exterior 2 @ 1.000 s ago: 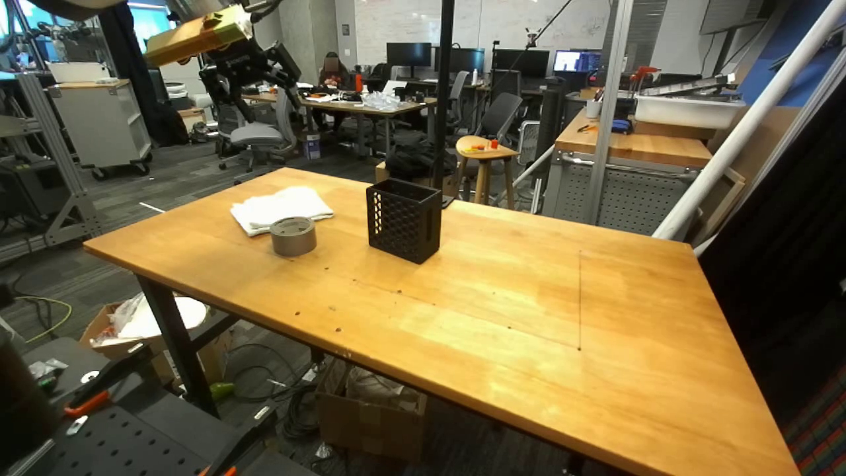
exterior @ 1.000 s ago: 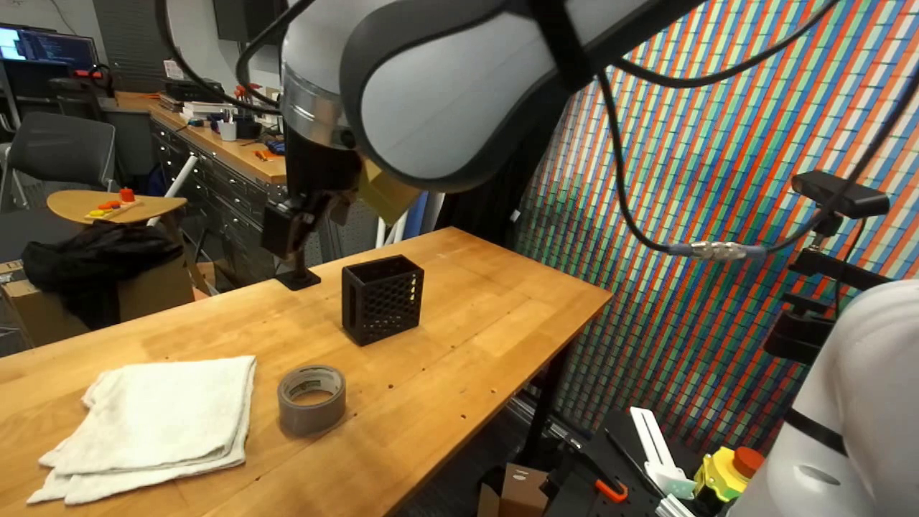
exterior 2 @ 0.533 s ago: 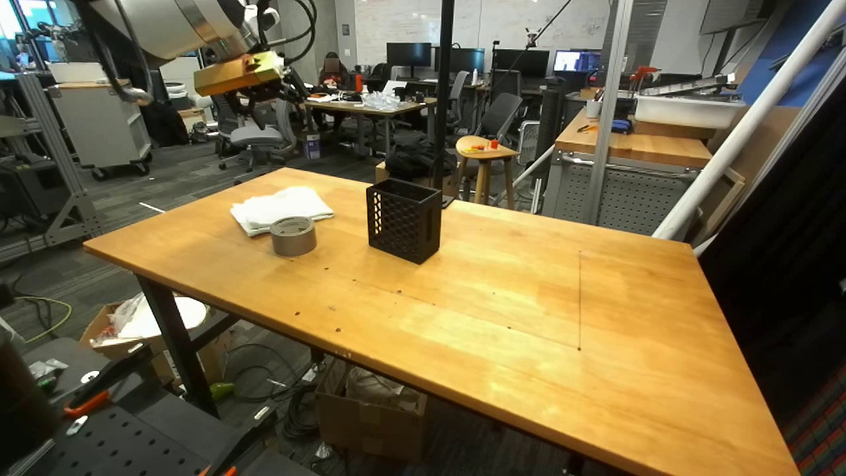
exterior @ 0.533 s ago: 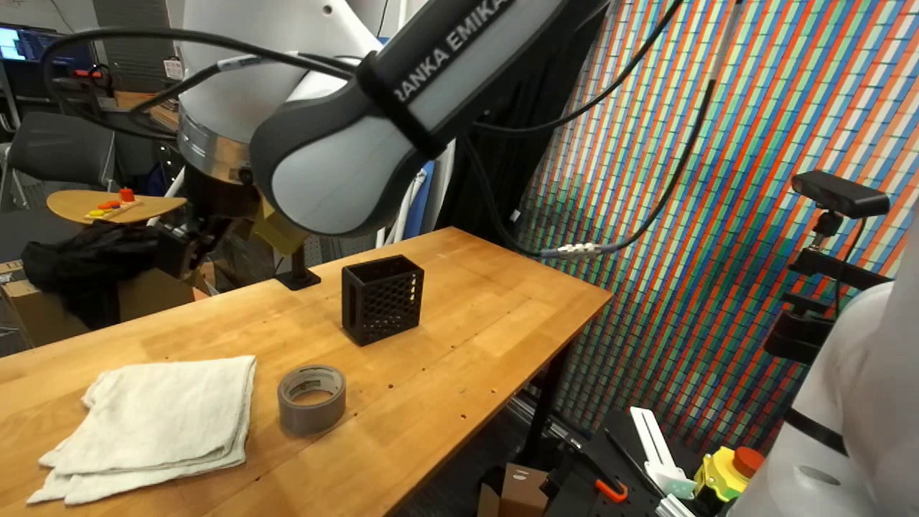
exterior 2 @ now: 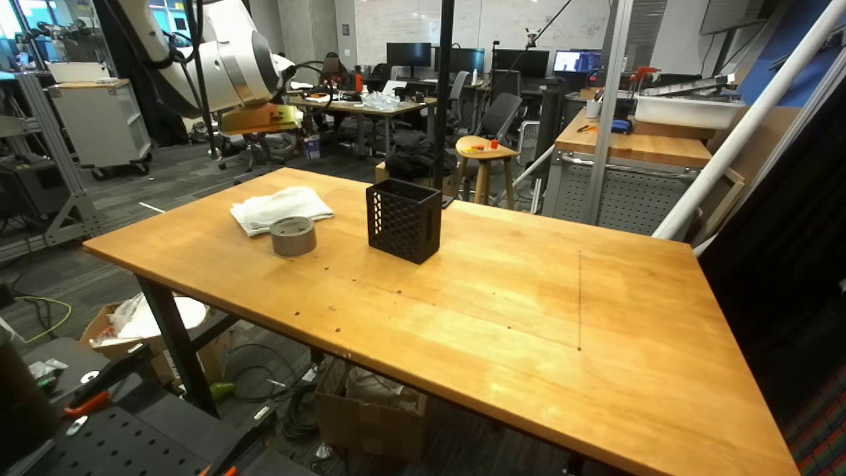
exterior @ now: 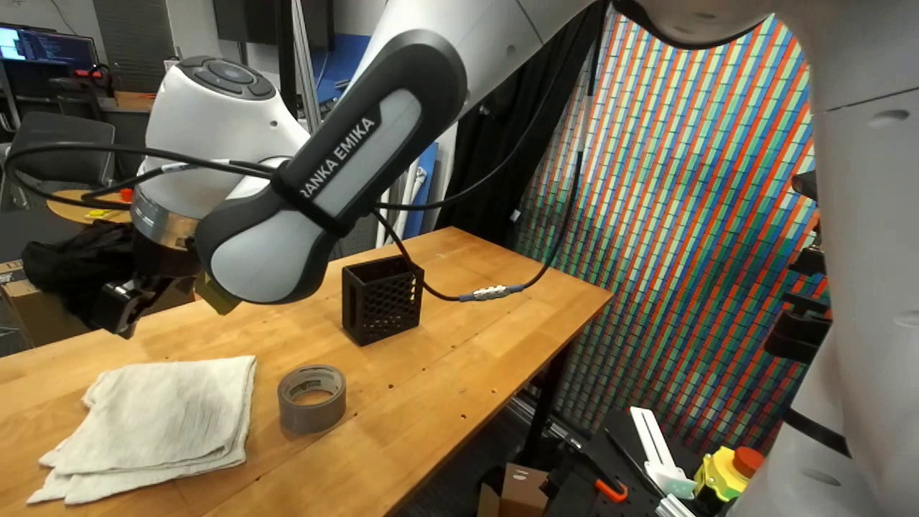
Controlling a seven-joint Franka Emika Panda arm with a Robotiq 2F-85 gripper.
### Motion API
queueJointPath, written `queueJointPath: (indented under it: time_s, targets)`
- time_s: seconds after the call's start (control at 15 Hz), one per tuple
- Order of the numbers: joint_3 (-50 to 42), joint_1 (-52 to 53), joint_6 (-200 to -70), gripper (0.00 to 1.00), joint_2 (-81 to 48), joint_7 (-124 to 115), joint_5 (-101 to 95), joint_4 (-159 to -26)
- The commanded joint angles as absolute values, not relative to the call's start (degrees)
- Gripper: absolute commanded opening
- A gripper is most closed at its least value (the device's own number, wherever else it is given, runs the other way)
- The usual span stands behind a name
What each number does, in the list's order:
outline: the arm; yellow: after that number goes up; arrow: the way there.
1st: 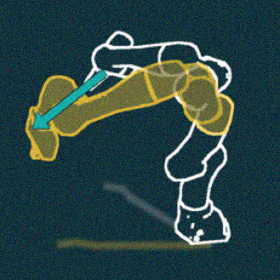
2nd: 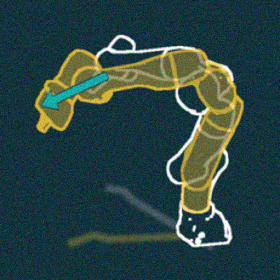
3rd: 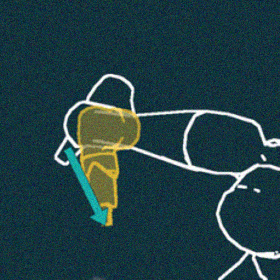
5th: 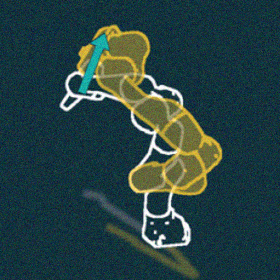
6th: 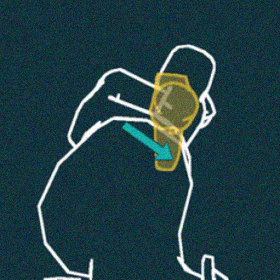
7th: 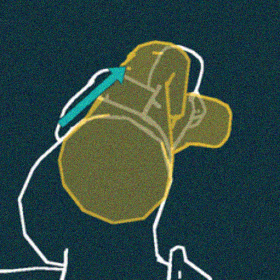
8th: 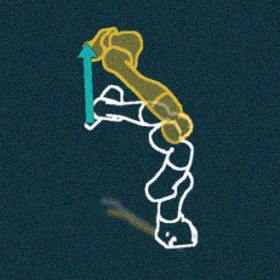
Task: Put the white cloth inside the black object
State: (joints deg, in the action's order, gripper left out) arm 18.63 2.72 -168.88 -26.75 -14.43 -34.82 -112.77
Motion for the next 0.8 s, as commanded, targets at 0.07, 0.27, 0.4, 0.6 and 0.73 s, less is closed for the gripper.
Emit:
queueJointPath:
  time_s: [0.07, 0.27, 0.4, 0.6, 0.73]
  targets:
    - [19.3, 3.1, -172.1, 1.0, -35.2, -12.7, -34.7, -106.2]
    - [16.2, 6.7, -173.4, 1.0, -37.3, -4.7, -25.0, -105.9]
    - [17.2, 6.6, -172.7, 1.0, -39.4, 1.0, -20.0, -105.2]
    - [18.6, 6.5, -171.0, 1.0, -42.3, 6.9, -15.3, -103.6]
    - [19.6, 6.1, -169.8, 1.0, -43.6, 9.8, -13.3, -103.0]
